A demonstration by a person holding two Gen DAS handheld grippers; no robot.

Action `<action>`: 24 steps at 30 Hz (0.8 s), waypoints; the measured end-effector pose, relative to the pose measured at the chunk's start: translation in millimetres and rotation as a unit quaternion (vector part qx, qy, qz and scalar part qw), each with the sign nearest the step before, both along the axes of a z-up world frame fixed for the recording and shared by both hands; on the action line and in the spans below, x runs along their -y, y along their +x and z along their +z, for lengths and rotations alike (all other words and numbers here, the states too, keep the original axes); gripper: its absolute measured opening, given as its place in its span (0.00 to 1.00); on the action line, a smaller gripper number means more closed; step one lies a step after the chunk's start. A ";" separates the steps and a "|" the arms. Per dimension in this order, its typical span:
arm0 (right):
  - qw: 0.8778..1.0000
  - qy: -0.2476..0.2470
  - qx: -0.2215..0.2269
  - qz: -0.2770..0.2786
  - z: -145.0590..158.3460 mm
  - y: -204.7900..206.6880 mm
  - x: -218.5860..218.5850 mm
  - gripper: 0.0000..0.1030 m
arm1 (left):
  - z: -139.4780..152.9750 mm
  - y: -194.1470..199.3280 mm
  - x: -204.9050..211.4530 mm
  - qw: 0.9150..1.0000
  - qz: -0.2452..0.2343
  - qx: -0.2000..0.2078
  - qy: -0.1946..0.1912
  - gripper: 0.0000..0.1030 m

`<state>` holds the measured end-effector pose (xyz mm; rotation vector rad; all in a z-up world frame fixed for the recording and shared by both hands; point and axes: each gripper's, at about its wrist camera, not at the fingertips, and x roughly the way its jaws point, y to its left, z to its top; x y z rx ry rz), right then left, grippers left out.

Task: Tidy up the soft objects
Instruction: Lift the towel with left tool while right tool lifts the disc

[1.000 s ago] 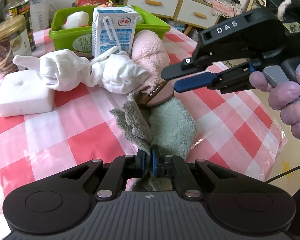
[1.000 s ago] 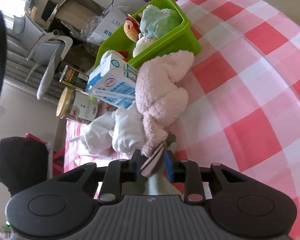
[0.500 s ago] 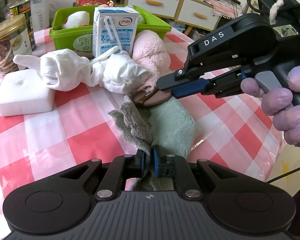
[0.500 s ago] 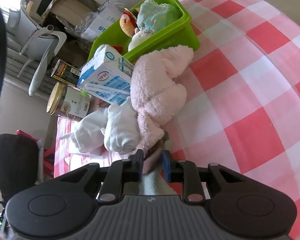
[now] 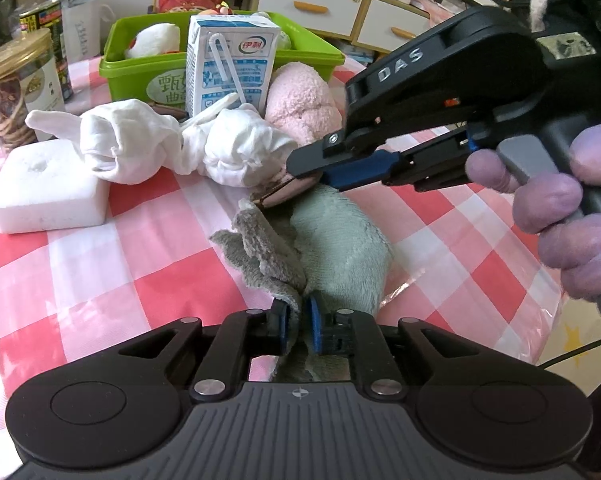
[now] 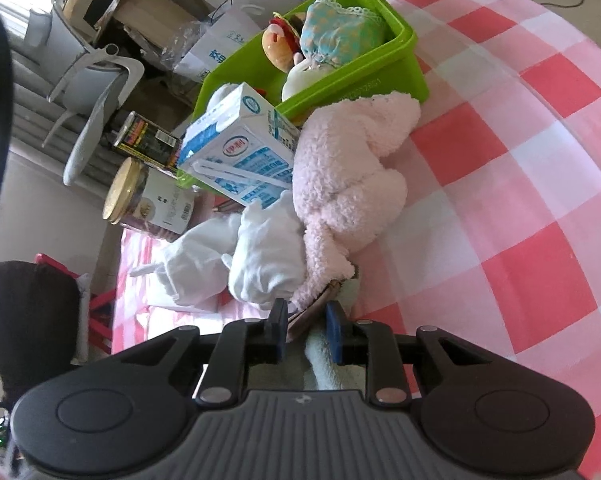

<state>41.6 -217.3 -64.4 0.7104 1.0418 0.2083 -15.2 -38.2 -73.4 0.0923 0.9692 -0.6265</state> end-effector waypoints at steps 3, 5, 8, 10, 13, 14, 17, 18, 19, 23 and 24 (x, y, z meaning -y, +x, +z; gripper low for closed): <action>1.000 -0.006 0.001 -0.002 -2.7 1.4 -1.9 0.00 | -0.1 0.8 1.9 1.000 0.004 0.001 -0.002 0.12; 1.000 -0.005 0.005 -0.001 -1.1 0.3 -1.4 0.00 | 1.2 1.7 2.8 1.000 0.000 -0.004 0.002 0.04; 1.000 -0.007 0.013 0.000 5.2 -3.8 4.8 0.00 | 3.7 3.0 1.2 1.000 -0.001 -0.010 0.008 0.00; 1.000 -0.001 0.014 -0.010 6.5 -7.4 15.3 0.00 | 4.5 2.3 -0.9 1.000 -0.003 -0.011 0.013 0.00; 1.000 0.003 0.010 -0.029 6.3 -12.0 31.9 0.00 | 5.7 3.3 -5.3 1.000 0.003 -0.014 0.016 0.00; 0.999 0.002 0.008 -0.033 6.3 -13.4 37.0 0.00 | 6.3 3.6 -6.5 1.000 0.007 -0.014 0.019 0.00; 0.999 0.000 0.005 -0.048 6.5 -16.9 51.2 0.00 | 10.0 5.5 -12.2 0.999 0.020 -0.010 0.023 0.00; 0.999 0.003 0.006 -0.052 7.7 -18.5 55.5 0.00 | 12.0 6.3 -14.3 0.999 0.023 -0.008 0.020 0.00; 0.998 0.007 0.007 -0.057 9.3 -20.0 60.0 0.00 | 14.7 7.2 -16.7 1.000 0.026 -0.007 0.014 0.00; 0.997 0.026 0.019 -0.071 20.6 -27.8 71.7 0.00 | 30.5 7.9 -25.3 0.999 0.034 0.006 -0.015 0.00; 0.997 0.029 0.024 -0.074 23.5 -29.9 72.3 0.00 | 34.2 7.6 -27.1 0.999 0.037 0.009 -0.021 0.00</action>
